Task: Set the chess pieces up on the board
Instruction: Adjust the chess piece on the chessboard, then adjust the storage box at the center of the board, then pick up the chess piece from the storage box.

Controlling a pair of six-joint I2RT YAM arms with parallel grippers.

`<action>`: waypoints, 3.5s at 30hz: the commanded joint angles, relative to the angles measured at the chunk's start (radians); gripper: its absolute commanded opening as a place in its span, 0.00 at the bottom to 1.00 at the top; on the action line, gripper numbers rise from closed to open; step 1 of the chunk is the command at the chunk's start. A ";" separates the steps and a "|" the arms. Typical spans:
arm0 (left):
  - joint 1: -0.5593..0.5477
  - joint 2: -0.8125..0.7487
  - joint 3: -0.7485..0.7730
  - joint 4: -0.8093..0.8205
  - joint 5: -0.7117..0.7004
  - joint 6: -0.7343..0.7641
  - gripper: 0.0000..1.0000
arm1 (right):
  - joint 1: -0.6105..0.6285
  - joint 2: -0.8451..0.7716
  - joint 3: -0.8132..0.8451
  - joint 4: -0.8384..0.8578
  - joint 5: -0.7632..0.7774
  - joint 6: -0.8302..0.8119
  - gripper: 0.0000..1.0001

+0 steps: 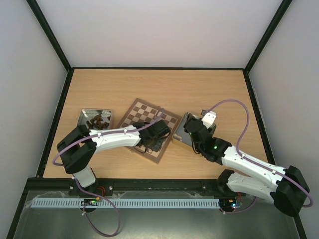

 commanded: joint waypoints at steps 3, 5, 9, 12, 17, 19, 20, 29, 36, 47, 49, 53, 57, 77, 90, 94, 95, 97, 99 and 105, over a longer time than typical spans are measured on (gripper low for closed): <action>0.007 -0.010 0.042 -0.038 0.011 0.014 0.29 | -0.011 0.001 -0.005 -0.025 0.012 0.019 0.60; 0.011 -0.025 0.063 -0.032 0.008 0.014 0.35 | -0.038 0.002 0.003 -0.028 -0.041 0.001 0.60; 0.038 -0.064 0.099 0.011 0.046 0.015 0.43 | -0.176 0.007 0.005 -0.047 -0.217 -0.019 0.60; 0.068 -0.103 0.094 0.064 0.082 0.011 0.45 | -0.283 0.045 0.013 -0.043 -0.344 -0.087 0.62; 0.116 -0.164 0.067 0.136 0.112 -0.003 0.47 | -0.388 0.251 0.147 -0.136 -0.448 -0.245 0.71; 0.129 -0.190 0.052 0.162 0.125 -0.002 0.48 | -0.402 0.337 0.209 -0.172 -0.442 -0.332 0.72; 0.135 -0.201 0.045 0.172 0.134 -0.005 0.48 | -0.410 0.373 0.241 -0.189 -0.426 -0.383 0.72; 0.165 -0.276 -0.007 0.206 0.188 0.010 0.50 | -0.431 0.555 0.349 -0.274 -0.332 -0.553 0.69; 0.180 -0.306 -0.053 0.230 0.212 0.014 0.50 | -0.443 0.635 0.359 -0.303 -0.375 -0.545 0.66; 0.190 -0.311 -0.067 0.241 0.219 0.028 0.50 | -0.457 0.672 0.349 -0.382 -0.243 -0.408 0.49; 0.189 -0.309 -0.066 0.243 0.224 0.031 0.50 | -0.460 0.656 0.333 -0.393 -0.221 -0.381 0.47; 0.193 -0.310 -0.065 0.253 0.256 0.034 0.48 | -0.469 0.620 0.305 -0.412 -0.198 -0.329 0.40; 0.197 -0.307 -0.064 0.258 0.272 0.034 0.47 | -0.486 0.587 0.275 -0.417 -0.182 -0.286 0.34; 0.199 -0.279 -0.037 0.253 0.298 0.025 0.45 | -0.523 0.360 0.078 -0.365 -0.239 -0.023 0.09; 0.204 -0.298 -0.041 0.259 0.253 0.004 0.49 | -0.501 0.274 0.246 -0.377 -0.351 -0.174 0.48; 0.212 -0.310 -0.052 0.269 0.241 -0.013 0.49 | -0.450 0.332 0.275 -0.318 -0.382 -0.193 0.48; 0.214 -0.313 -0.055 0.271 0.240 -0.016 0.50 | -0.440 0.361 0.283 -0.304 -0.402 -0.195 0.48; 0.217 -0.316 -0.055 0.273 0.239 -0.021 0.50 | -0.424 0.419 0.298 -0.272 -0.433 -0.193 0.48; 0.221 -0.318 -0.057 0.271 0.239 -0.023 0.50 | -0.414 0.470 0.306 -0.233 -0.449 -0.182 0.47; 0.224 -0.321 -0.066 0.270 0.249 -0.031 0.50 | -0.410 0.596 0.321 -0.140 -0.456 -0.152 0.38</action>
